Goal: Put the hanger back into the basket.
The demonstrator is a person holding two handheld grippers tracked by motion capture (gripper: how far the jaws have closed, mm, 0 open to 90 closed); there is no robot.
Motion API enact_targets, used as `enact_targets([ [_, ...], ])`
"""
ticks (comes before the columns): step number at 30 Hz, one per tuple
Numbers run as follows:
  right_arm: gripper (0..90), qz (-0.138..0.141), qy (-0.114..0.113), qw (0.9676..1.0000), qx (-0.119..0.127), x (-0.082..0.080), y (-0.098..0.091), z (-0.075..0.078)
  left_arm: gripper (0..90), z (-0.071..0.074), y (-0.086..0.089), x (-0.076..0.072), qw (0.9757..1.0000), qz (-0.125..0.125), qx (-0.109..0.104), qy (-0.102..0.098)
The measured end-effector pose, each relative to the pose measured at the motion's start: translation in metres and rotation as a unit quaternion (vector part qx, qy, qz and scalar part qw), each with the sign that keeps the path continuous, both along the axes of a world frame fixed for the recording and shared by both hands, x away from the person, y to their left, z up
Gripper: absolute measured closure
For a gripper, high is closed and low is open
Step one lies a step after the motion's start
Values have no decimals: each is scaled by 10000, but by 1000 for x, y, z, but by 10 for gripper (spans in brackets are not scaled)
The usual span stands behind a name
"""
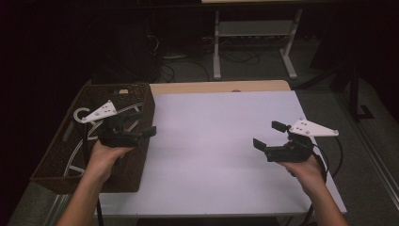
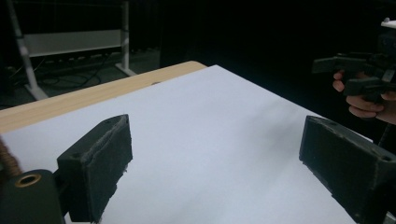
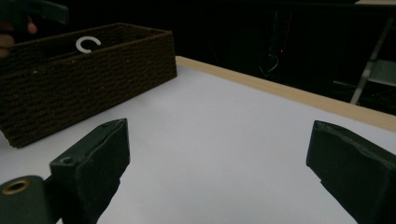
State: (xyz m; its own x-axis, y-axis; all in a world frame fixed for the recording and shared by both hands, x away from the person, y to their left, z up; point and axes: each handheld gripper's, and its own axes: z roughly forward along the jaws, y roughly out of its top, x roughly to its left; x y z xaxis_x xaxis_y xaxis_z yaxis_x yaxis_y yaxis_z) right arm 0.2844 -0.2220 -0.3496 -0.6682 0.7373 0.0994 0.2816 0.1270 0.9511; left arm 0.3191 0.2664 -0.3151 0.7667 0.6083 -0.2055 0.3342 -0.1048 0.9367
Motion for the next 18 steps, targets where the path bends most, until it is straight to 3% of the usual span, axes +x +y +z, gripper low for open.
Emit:
enact_targets([
  [5,38,44,-83,9999,100,3,1,9,86,-3,-7,-4,9999,-1,-125,-117],
  [12,10,110,-80,9999,80,7,6,16,26,-5,-13,-10,9996,-71,-29,-269],
  [18,7,176,-122,9997,76,8,10,18,1,-7,-13,-14,9992,13,-165,-368],
])
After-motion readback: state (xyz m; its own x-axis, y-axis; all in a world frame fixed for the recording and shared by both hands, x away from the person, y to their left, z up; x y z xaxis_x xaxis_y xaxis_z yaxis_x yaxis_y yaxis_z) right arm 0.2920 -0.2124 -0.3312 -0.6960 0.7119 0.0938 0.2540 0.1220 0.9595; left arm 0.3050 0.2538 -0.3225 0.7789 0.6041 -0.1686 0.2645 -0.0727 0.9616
